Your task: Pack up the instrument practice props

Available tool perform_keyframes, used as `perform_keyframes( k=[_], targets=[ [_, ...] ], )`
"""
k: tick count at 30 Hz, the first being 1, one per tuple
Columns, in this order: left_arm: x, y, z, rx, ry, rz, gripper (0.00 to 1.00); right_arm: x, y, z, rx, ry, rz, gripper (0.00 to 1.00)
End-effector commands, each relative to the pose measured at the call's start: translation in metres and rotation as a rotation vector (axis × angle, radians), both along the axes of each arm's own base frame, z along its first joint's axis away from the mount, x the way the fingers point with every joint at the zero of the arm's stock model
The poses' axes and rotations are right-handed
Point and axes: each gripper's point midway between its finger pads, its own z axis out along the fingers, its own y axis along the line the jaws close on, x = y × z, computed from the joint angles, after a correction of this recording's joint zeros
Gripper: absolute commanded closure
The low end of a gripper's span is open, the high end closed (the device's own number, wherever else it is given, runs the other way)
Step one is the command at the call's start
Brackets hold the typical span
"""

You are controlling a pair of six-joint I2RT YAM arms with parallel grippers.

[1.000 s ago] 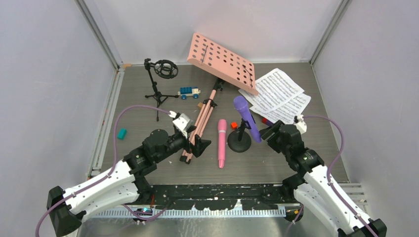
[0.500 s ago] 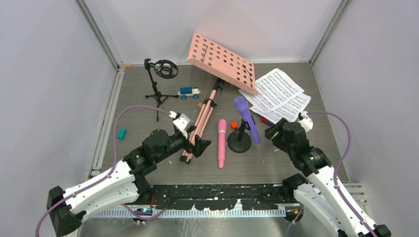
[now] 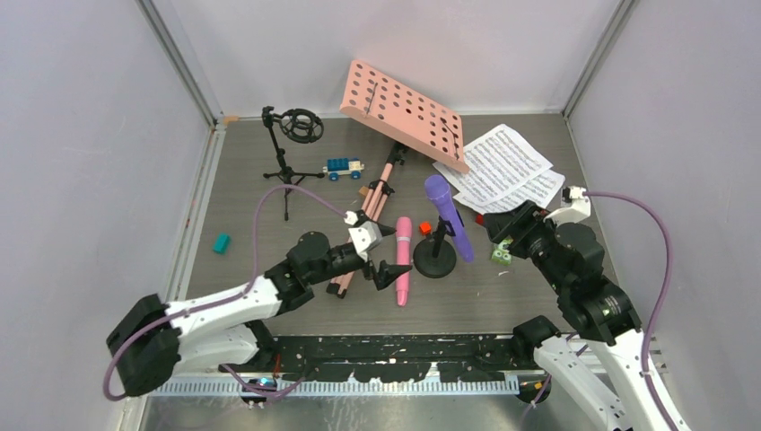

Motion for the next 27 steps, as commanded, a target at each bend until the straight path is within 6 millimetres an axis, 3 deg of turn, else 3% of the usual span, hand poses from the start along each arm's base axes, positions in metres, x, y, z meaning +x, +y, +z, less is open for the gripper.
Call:
perform_keyframes(
  k=[1, 5, 7, 12, 19, 27],
  targets=[
    [0.022, -0.027, 0.058, -0.216, -0.180, 0.009, 0.08, -0.007, 0.010, 0.037, 0.030, -0.095, 0.074, 0.28],
    [0.044, -0.047, 0.056, -0.334, -0.144, 0.060, 0.08, -0.012, 0.012, 0.041, 0.045, -0.101, 0.092, 0.27],
    [0.042, -0.056, 0.060, -0.419, -0.179, 0.023, 0.10, -0.015, 0.011, 0.044, 0.041, -0.107, 0.096, 0.27],
    [0.036, -0.097, 0.044, -0.389, -0.176, -0.116, 0.14, -0.021, 0.007, 0.050, 0.021, -0.112, 0.102, 0.27],
    [0.056, -0.099, 0.033, -0.352, -0.227, -0.012, 0.16, -0.027, 0.004, 0.052, 0.008, -0.115, 0.103, 0.27],
    [0.063, -0.111, 0.002, -0.279, -0.242, -0.026, 0.32, -0.031, 0.003, 0.053, 0.004, -0.109, 0.110, 0.27]
  ],
)
